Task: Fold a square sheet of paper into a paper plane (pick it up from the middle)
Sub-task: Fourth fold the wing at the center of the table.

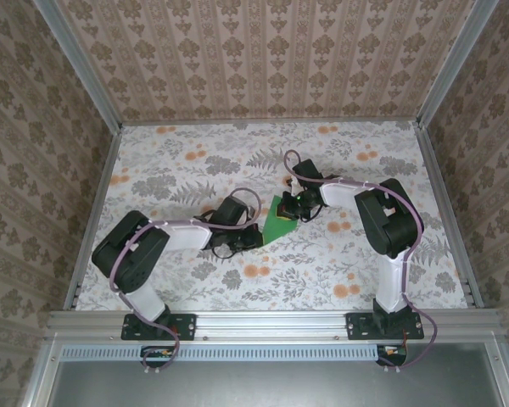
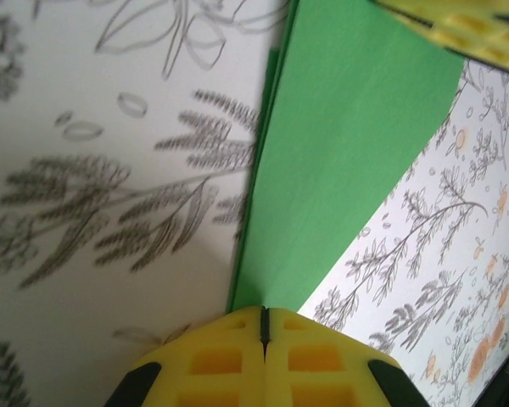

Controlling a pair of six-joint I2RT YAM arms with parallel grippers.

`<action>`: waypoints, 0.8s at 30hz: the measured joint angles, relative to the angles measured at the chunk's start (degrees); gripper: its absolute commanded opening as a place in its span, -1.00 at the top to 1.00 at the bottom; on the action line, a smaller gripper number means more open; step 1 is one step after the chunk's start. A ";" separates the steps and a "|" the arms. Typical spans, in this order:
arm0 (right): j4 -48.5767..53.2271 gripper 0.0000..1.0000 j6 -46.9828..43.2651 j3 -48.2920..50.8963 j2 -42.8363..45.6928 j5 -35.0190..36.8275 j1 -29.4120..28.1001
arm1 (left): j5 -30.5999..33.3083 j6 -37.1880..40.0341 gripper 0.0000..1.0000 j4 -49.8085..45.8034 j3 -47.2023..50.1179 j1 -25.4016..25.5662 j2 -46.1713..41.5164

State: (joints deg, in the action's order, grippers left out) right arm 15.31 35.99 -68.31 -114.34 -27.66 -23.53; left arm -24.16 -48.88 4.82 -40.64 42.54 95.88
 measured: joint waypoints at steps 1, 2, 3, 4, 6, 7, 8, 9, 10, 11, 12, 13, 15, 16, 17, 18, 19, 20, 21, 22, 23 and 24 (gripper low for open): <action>0.09 1.00 0.00 -0.07 -0.04 -0.02 0.00 | -0.11 0.00 1.00 -0.04 0.50 0.00 -0.46; 0.15 1.00 0.00 -0.15 -0.04 -0.02 0.00 | -0.20 0.02 1.00 -0.37 0.83 0.00 -0.87; 0.17 1.00 0.00 -0.17 -0.04 0.00 0.00 | -0.31 0.04 1.00 -0.96 0.94 0.00 -1.22; 0.20 1.00 0.00 -0.17 -0.04 -0.02 0.00 | -0.48 0.13 1.00 -1.84 1.09 -0.09 -1.68; 0.20 1.00 0.00 -0.20 -0.04 -0.02 0.00 | -0.76 0.48 1.00 -3.41 1.64 -0.39 -2.78; 0.20 1.00 0.00 -0.20 -0.04 -0.02 0.00 | -0.96 0.66 1.00 -4.00 2.01 -0.66 -3.50; 0.20 1.00 0.00 -0.20 -0.07 0.00 0.00 | -1.14 0.81 1.00 -4.39 2.45 -1.05 -4.37; 0.20 1.00 0.02 -0.20 -0.04 -0.02 0.00 | -1.29 0.94 1.00 -4.35 2.84 -1.40 -5.25; 0.20 1.00 0.02 -0.20 -0.07 -0.02 0.00 | -1.46 0.98 1.00 -3.96 3.17 -1.66 -6.29; 0.20 1.00 0.02 -0.20 -0.07 -0.02 0.00 | -1.60 0.98 1.00 -3.08 3.26 -1.81 -7.28; 0.20 1.00 0.04 -0.20 -0.07 -0.02 0.00 | -1.68 0.98 1.00 -1.75 3.26 -1.81 -7.89; 0.17 1.00 0.04 -0.22 -0.11 -0.04 0.00 | -1.86 0.98 1.00 -0.39 3.06 -1.81 -8.28; 0.17 1.00 0.07 -0.22 -0.11 -0.13 0.00 | -2.03 1.07 1.00 1.53 1.97 -1.75 -8.07; 0.17 1.00 0.07 -0.22 -0.15 -0.17 0.00 | -2.01 1.09 1.00 1.97 1.03 -1.77 -7.50; 0.17 1.00 0.07 -0.24 -0.15 -0.20 0.00 | -1.99 1.14 1.00 2.19 -0.22 -1.77 -6.56; 0.17 1.00 0.07 -0.22 -0.15 -0.20 0.00 | -1.95 1.29 1.00 2.36 -1.44 -1.77 -5.42; 0.17 1.00 0.07 -0.24 -0.15 -0.22 0.00 | -1.84 1.40 1.00 2.58 -2.69 -1.77 -4.13; 0.17 1.00 0.07 -0.24 -0.15 -0.22 0.00 | -1.77 1.55 1.00 2.56 -4.02 -1.84 -2.62; 0.17 1.00 0.07 -0.24 -0.15 -0.22 0.00 | -1.77 1.77 1.00 2.62 -5.16 -1.84 -1.16; 0.17 1.00 0.07 -0.24 -0.15 -0.22 0.00 | -1.79 2.01 1.00 2.62 -6.38 -1.84 0.48; 0.20 1.00 0.07 -0.24 -0.15 -0.22 0.00 | -1.81 2.21 1.00 2.67 -7.43 -1.97 2.05; 0.20 1.00 0.07 -0.24 -0.15 -0.24 0.00 | -1.90 2.40 1.00 2.64 -8.24 -2.03 3.28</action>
State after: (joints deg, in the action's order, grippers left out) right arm 15.51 36.05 -68.55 -114.50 -27.90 -23.53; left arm -26.06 -46.48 7.46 -48.88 40.51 99.15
